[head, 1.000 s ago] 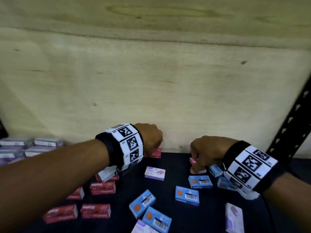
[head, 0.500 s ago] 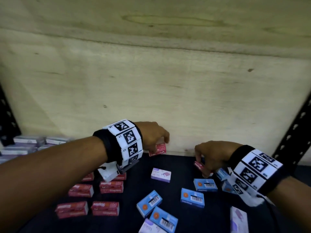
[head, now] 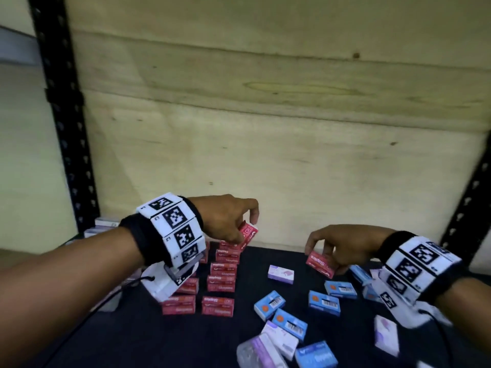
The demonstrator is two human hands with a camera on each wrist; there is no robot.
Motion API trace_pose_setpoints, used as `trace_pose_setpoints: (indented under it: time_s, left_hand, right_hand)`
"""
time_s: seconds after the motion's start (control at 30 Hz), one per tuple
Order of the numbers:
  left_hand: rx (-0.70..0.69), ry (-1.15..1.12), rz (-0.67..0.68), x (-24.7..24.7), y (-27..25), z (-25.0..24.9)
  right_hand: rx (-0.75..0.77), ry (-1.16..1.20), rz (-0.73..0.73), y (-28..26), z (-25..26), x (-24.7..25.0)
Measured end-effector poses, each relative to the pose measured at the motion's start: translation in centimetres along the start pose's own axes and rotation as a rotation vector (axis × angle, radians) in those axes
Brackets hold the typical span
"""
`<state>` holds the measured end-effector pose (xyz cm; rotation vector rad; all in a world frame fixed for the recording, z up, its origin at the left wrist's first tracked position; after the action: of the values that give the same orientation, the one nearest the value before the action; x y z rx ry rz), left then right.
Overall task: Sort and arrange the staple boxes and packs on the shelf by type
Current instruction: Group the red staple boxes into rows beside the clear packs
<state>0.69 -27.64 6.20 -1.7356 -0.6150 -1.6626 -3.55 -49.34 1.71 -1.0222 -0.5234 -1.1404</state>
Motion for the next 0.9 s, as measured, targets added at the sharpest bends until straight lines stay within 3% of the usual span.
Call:
trace_pose_setpoints:
  time_s: [0.43, 0.9]
  left_hand:
    - [0.045, -0.141, -0.023, -1.6, -10.4, 2.7]
    - [0.121, -0.257, 0.109, -10.3, -14.2, 4.8]
  right_hand:
    - [0.286, -0.197, 0.048, -3.2, 12.0, -7.1]
    - [0.351, -0.385, 0.147, -2.6, 15.8, -13.8]
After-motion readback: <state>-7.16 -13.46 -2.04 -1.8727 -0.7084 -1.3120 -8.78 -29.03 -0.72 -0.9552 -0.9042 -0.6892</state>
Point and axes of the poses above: each hand's wrist, its own y-axis towards the middle knuckle, its own x-axis out of the back of the hand, z = x × y, the point moved 6 cm from there along y, towards the middle knuckle, and after that the axes turned 13 degrees about y, right-handed, at the moved point
